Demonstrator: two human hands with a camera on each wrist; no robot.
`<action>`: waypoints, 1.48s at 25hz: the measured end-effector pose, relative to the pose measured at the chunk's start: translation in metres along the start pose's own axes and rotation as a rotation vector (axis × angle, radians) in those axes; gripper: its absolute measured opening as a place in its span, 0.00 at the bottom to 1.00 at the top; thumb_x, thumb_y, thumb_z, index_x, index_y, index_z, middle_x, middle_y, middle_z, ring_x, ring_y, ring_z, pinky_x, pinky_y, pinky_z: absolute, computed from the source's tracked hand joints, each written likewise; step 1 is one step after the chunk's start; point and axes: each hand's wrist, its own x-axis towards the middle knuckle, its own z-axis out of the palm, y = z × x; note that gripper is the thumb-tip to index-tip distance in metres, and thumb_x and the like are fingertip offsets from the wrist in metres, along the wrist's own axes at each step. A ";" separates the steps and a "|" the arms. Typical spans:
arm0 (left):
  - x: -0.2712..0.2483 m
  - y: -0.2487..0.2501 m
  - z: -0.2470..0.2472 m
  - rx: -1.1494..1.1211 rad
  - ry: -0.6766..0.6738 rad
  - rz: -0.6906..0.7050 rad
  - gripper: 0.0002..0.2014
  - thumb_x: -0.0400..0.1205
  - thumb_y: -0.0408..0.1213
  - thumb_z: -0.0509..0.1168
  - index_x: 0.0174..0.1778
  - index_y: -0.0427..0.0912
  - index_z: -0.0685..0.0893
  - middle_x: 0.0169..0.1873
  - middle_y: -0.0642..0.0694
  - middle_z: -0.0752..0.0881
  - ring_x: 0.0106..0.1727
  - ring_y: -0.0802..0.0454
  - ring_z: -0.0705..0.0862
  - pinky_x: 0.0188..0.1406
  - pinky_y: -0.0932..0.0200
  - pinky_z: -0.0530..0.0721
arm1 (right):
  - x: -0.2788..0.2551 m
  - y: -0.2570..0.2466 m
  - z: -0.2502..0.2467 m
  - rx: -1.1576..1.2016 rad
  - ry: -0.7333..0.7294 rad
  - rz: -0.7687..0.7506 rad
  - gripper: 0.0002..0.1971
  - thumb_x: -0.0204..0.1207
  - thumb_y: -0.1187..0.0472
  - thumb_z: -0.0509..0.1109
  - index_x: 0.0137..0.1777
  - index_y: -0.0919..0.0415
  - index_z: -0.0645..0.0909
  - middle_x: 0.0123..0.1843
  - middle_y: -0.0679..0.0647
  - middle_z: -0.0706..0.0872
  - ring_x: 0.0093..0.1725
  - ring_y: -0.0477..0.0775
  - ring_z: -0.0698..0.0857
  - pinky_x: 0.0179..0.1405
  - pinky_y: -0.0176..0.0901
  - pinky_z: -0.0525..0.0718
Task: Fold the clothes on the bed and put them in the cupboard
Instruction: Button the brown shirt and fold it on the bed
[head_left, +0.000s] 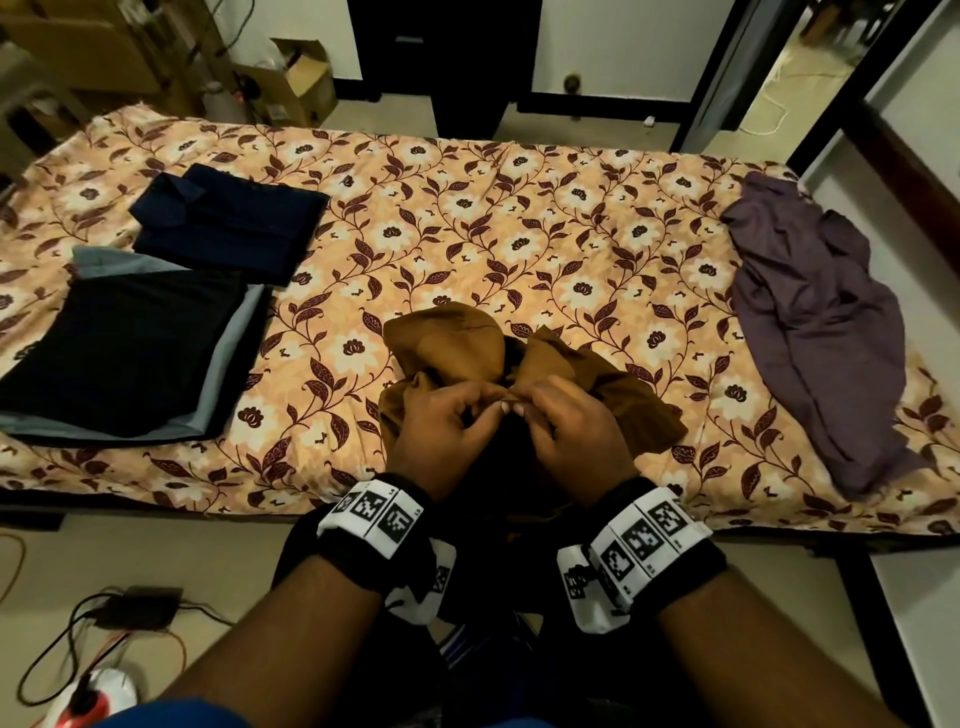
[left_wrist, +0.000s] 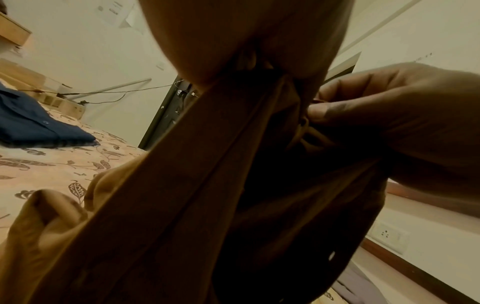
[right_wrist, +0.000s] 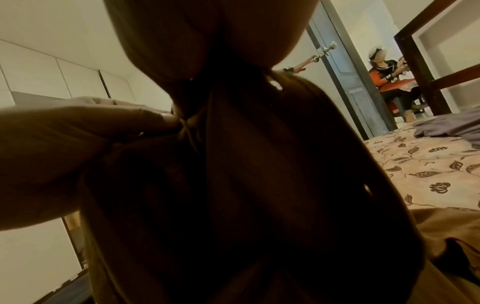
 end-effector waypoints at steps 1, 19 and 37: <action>0.002 0.002 0.004 0.006 0.024 -0.004 0.07 0.79 0.45 0.68 0.44 0.50 0.90 0.33 0.59 0.88 0.36 0.61 0.84 0.52 0.40 0.83 | 0.003 -0.001 0.001 -0.052 0.038 0.030 0.11 0.77 0.62 0.65 0.54 0.64 0.85 0.48 0.56 0.87 0.43 0.55 0.86 0.40 0.39 0.83; 0.054 0.006 -0.058 0.401 0.173 -0.146 0.11 0.83 0.46 0.64 0.52 0.46 0.89 0.43 0.45 0.89 0.43 0.46 0.85 0.44 0.50 0.86 | 0.025 0.045 -0.057 0.089 -0.298 0.393 0.03 0.78 0.55 0.71 0.44 0.46 0.85 0.42 0.45 0.85 0.44 0.50 0.83 0.50 0.55 0.85; 0.018 0.057 -0.028 -0.283 0.169 -0.153 0.05 0.78 0.35 0.73 0.46 0.49 0.92 0.42 0.52 0.91 0.47 0.59 0.89 0.49 0.58 0.87 | 0.024 -0.030 -0.075 1.193 -0.009 0.798 0.07 0.71 0.78 0.68 0.47 0.71 0.82 0.35 0.57 0.89 0.34 0.51 0.89 0.31 0.40 0.87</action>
